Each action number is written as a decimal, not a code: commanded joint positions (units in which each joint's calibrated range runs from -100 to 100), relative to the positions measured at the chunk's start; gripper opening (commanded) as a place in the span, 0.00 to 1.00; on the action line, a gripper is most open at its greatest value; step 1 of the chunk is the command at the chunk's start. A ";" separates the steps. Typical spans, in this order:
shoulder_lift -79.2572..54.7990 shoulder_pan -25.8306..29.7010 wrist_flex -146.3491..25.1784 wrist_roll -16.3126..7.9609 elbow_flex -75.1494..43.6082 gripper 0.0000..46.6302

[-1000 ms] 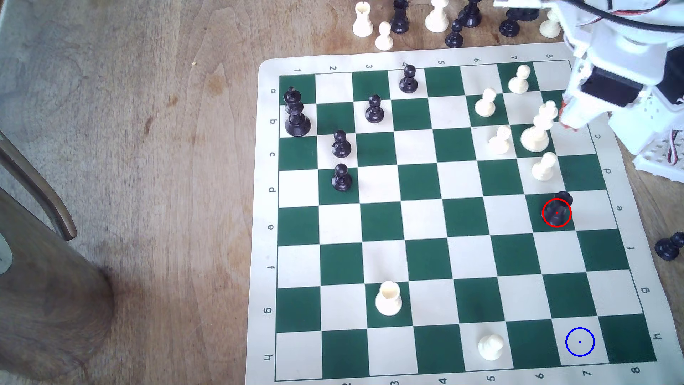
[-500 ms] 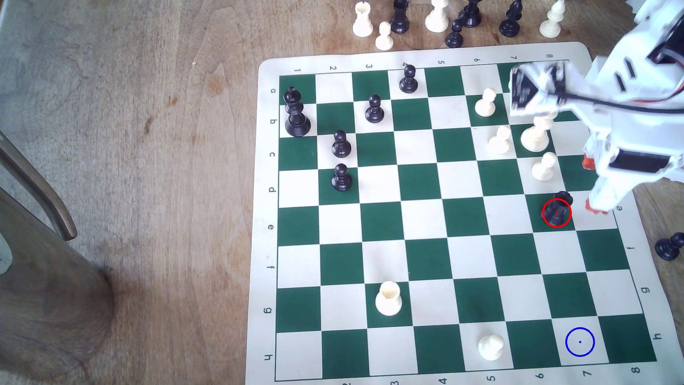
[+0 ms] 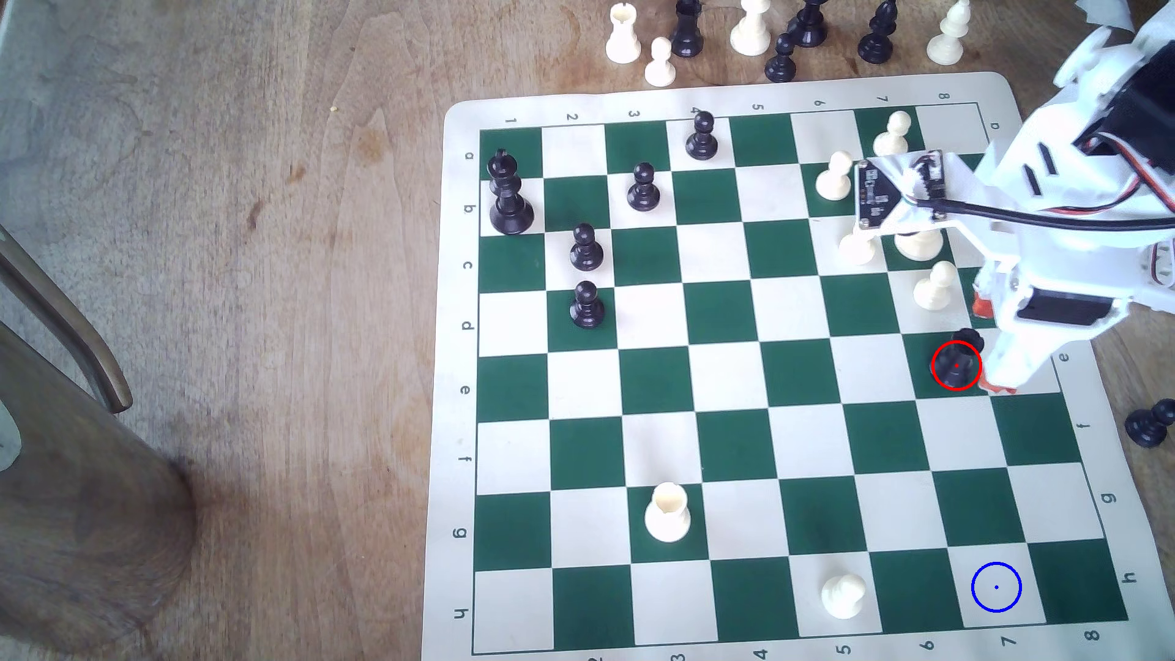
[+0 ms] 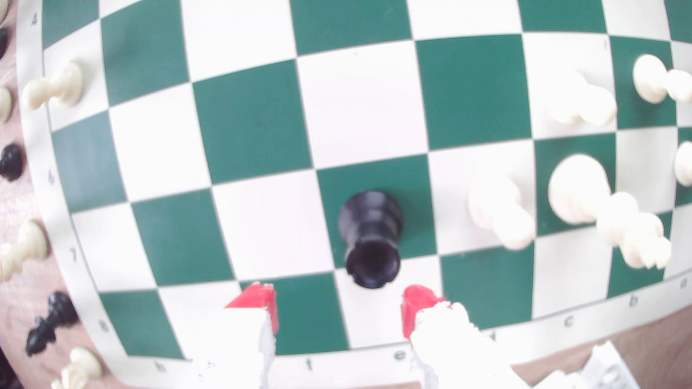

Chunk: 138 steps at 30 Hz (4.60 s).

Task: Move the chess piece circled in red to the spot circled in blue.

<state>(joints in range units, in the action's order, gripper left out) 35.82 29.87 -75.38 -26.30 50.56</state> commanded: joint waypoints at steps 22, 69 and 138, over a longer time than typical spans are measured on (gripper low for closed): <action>-0.42 -2.45 9.86 1.03 7.28 0.35; 4.33 -1.28 0.69 0.63 -6.23 0.01; -36.16 19.68 16.49 0.10 -28.53 0.14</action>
<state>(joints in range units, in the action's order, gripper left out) -1.38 49.78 -59.12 -25.81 22.73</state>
